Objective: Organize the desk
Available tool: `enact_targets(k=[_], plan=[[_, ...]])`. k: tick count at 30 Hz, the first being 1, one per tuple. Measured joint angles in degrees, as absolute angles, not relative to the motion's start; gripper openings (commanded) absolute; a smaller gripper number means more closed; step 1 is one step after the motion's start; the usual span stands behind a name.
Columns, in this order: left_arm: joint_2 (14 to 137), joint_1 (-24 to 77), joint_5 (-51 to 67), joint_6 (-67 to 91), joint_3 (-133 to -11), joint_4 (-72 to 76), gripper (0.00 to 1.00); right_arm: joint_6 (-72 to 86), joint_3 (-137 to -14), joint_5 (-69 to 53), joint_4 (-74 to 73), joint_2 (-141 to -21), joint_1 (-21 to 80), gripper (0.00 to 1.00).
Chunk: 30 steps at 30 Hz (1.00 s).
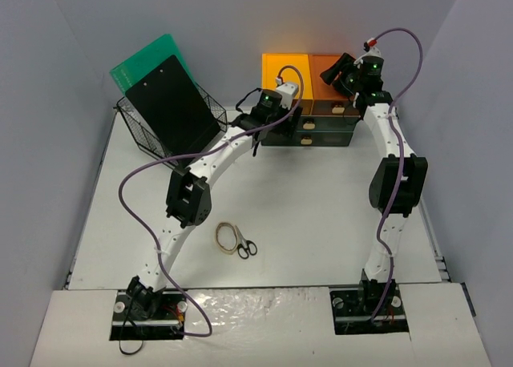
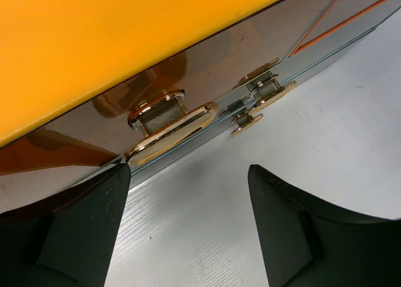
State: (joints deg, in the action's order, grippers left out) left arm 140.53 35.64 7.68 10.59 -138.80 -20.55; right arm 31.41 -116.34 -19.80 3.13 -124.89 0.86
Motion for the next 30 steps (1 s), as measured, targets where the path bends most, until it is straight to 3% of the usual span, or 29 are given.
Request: enact_targets(k=[7, 18, 24, 30], plan=[[139.7, 36.3, 7.6, 7.8, -136.7, -20.3, 0.73, 31.2, -115.9, -19.7, 3.4, -124.7, 0.9, 0.56], [131.3, 43.5, 8.0, -2.3, -117.6, -21.8, 0.7, 31.2, -116.8, -19.7, 2.6, -125.0, 0.9, 0.55], [124.2, 42.5, 15.1, 8.2, -105.5, -10.0, 0.71, 31.2, -116.8, -19.5, 2.5, -125.0, 1.0, 0.55], [123.8, 36.1, 21.4, 24.8, -103.2, 4.5, 0.71, 31.2, -116.9, -19.4, 2.4, -125.0, 1.0, 0.55]])
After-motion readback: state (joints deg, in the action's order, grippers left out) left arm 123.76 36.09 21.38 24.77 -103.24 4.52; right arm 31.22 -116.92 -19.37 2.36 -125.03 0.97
